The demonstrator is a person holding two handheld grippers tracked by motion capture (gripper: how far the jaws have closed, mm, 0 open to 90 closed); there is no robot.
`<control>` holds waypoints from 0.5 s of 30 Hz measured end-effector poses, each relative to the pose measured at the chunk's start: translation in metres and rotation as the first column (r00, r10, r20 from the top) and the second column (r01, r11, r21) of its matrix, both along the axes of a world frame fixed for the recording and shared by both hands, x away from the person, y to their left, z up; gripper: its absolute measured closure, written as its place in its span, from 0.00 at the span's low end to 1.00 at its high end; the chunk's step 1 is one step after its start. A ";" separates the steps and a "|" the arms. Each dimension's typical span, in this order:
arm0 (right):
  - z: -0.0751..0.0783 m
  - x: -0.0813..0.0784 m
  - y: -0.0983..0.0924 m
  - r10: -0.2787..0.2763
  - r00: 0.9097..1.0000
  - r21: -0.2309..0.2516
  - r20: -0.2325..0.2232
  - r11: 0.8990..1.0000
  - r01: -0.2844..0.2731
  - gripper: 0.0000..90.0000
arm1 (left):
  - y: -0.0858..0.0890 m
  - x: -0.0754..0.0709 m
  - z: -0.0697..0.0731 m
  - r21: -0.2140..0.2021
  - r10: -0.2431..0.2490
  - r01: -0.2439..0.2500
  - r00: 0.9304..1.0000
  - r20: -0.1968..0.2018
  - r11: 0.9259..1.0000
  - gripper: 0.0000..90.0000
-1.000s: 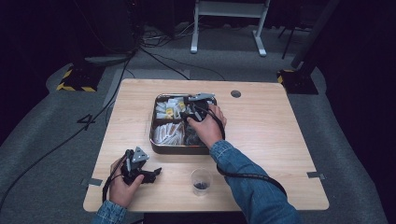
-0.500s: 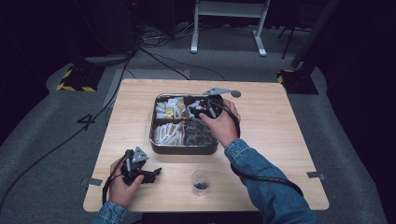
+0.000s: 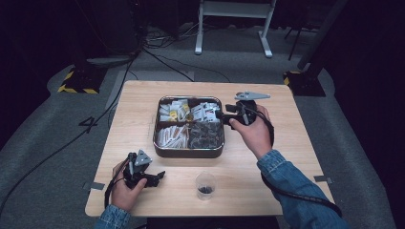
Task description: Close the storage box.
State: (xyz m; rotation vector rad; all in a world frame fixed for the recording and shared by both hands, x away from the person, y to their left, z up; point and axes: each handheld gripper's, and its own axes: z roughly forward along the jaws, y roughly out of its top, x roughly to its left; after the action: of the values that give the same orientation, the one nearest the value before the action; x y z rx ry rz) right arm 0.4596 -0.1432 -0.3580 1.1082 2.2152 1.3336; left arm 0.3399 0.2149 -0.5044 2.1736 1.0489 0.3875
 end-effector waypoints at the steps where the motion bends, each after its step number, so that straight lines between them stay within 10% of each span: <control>1: 0.001 -0.002 -0.006 -0.003 1.000 0.000 0.001 1.000 0.003 0.49 | 0.000 0.000 0.000 0.000 -0.001 0.001 1.000 -0.002 1.000 0.15; 15: -0.001 -0.026 -0.059 -0.016 1.000 -0.019 0.016 1.000 0.016 0.46 | 0.001 0.000 0.000 0.004 0.003 -0.003 1.000 0.000 1.000 0.15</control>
State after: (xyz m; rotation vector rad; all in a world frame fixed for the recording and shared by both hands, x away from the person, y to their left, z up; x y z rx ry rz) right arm 0.4332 -0.2026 -0.3594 1.1028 2.1986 1.3081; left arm 0.3401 0.2157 -0.5043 2.1763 1.0522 0.3909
